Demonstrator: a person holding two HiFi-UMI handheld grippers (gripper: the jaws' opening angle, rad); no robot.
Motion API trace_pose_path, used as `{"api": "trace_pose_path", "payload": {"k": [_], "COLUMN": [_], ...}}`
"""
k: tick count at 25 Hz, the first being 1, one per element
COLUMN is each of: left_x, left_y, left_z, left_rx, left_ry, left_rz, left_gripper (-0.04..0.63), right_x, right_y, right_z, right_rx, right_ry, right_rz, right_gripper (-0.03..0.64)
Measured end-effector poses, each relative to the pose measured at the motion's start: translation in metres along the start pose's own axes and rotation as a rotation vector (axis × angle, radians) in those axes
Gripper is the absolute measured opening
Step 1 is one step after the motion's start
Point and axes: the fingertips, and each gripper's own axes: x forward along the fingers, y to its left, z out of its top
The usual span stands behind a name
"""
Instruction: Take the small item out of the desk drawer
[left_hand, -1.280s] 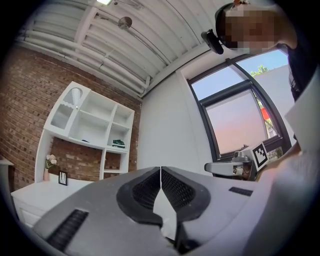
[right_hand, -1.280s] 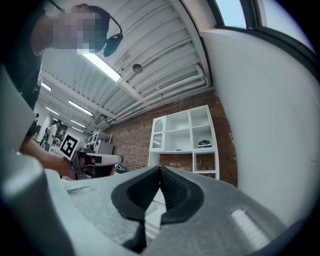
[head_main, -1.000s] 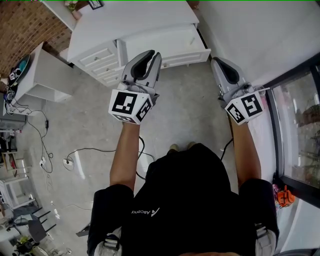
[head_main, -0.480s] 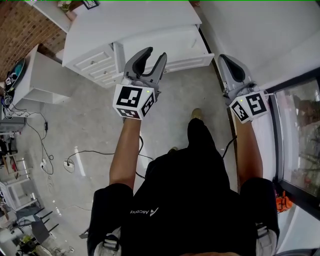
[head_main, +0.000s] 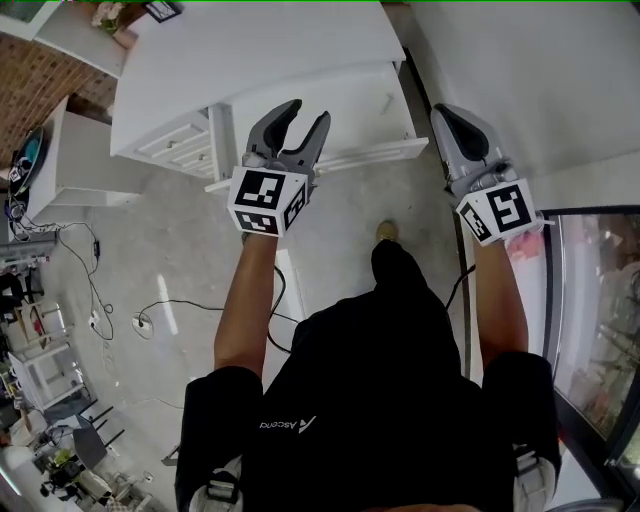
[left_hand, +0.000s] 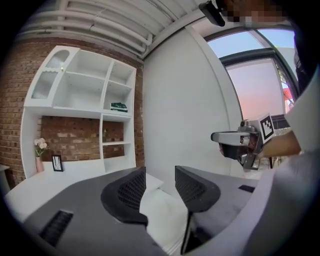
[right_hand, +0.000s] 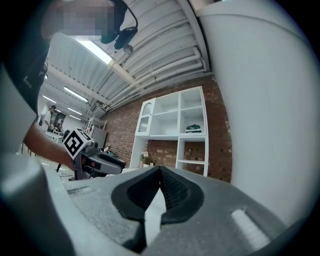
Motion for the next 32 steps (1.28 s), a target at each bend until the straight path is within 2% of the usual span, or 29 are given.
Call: {"api": "trace_pose_path", "payload": {"k": [6,12,20,32], "left_x": [0.107,0.180,0.247,0.316], "left_y": [0.010,0.020,0.012,0.004], "left_z": [-0.046,-0.090,-0.175,-0.286], "left_rx": [0.014,-0.022,-0.038,-0.083], "left_ry": [0.179,0.339,0.572,0.817], "left_rz": [-0.001,-0.012,-0.077,-0.138], "left_gripper": [0.176,0.176,0.176,0.178], "right_x": [0.044,0.082,0.096,0.105], "right_y": [-0.087,-0.141,-0.175,-0.208], "right_z": [-0.057,-0.111,-0.159,-0.221], "right_rx": [0.042,0.041,0.083,0.104], "right_ry": [0.059,0.139,0.198,0.281], "right_rz": [0.033,0.051,0.021,-0.023], "right_gripper": [0.000,0.000,0.000,0.000]}}
